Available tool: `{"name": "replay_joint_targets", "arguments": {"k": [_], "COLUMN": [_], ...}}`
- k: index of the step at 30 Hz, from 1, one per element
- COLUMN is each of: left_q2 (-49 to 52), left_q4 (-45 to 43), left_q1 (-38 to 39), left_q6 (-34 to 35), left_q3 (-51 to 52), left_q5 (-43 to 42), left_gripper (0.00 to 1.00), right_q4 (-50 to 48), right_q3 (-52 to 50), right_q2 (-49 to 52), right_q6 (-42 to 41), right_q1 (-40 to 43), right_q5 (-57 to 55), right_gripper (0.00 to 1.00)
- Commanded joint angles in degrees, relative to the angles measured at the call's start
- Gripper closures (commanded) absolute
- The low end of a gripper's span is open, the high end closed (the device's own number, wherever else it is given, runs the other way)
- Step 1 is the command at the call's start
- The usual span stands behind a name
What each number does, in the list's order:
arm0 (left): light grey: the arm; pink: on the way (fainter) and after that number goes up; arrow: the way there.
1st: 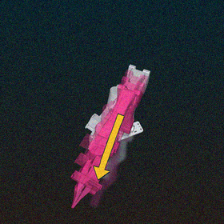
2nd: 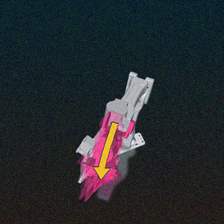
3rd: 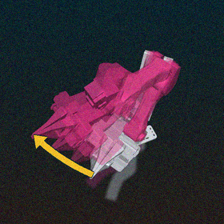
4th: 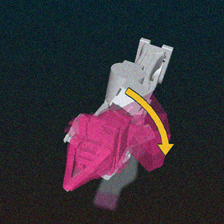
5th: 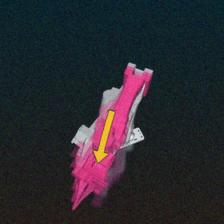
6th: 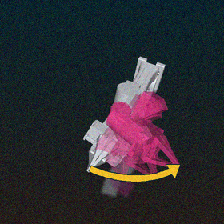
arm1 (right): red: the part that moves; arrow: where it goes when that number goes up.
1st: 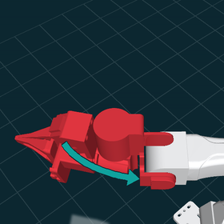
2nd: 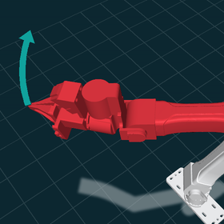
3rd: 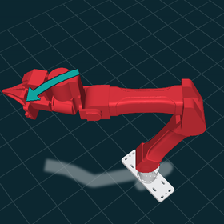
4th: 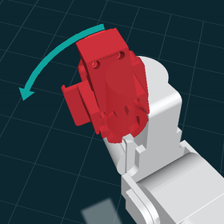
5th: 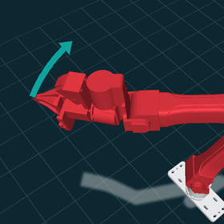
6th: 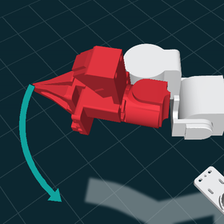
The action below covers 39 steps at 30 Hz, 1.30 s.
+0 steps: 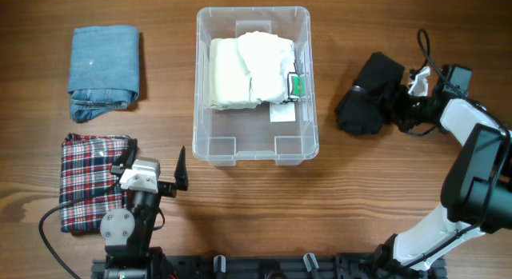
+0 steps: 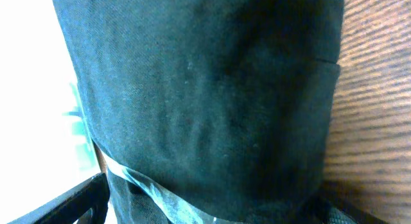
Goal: Pack container
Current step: 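Carry the black bundle with the right gripper over the bin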
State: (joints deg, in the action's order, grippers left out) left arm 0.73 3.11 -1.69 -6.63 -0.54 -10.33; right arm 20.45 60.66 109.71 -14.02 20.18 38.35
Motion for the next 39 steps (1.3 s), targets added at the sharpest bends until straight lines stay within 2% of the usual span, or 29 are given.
{"name": "replay_joint_targets", "arguments": {"k": [1, 4, 10, 12, 16, 23, 25, 27, 30, 33, 39], "left_q2": [-0.57, -0.57, -0.57, -0.57, -0.57, -0.57, -0.57, -0.57, -0.57, -0.57, -0.57], "left_q4": [0.35, 0.35, 0.35, 0.35, 0.35, 0.35, 0.35, 0.35, 0.35, 0.35, 0.35], "left_q1": [-0.46, -0.46, -0.46, -0.46, -0.46, -0.46, -0.46, -0.46, -0.46, -0.46, -0.46], "left_q6": [-0.66, -0.66, -0.66, -0.66, -0.66, -0.66, -0.66, -0.66, -0.66, -0.66, -0.66], "left_q3": [0.22, 0.22, 0.22, 0.22, 0.22, 0.22, 0.22, 0.22, 0.22, 0.22, 0.22], "left_q5": [0.35, 0.35, 0.35, 0.35, 0.35, 0.37, 0.35, 0.35, 0.37, 0.35, 0.37], "left_gripper": [0.0, 0.0, 0.0, 0.0, 0.0, 0.0, 0.0, 0.0, 0.0, 0.0, 0.0], "right_q4": [-1.16, -1.22, -2.89, -2.86, -2.86, -2.86, -2.84, -2.93, -3.26, -1.03, 5.9], "right_q3": [-0.42, -0.42, 0.26, 1.2, 3.8, 11.39, 14.51, 16.13, 16.59, 16.59, 16.59], "right_q2": [3.17, 3.17, 2.6, 1.75, -1.88, -16.0, -22.75, -25.33, -25.81, -24.65, -21.0], "right_q6": [-1.22, -3.34, -8.37, -9.07, -10.47, -18.27, -19.71, -20.09, -19.96, -17.29, -15.45], "right_q1": [-0.46, -0.46, -0.39, -0.39, -0.39, -0.92, -4.66, -9.86, -19.23, -29.07, -39.52], "right_q5": [-1.38, -1.4, -1.36, -0.59, 3.96, 12.0, 12.13, 11.3, 6.78, -4.11, -27.5], "right_gripper": [0.29, 0.56, 0.89, 0.92, 0.93, 0.93, 0.93, 0.93, 0.94, 0.94, 0.95]}}
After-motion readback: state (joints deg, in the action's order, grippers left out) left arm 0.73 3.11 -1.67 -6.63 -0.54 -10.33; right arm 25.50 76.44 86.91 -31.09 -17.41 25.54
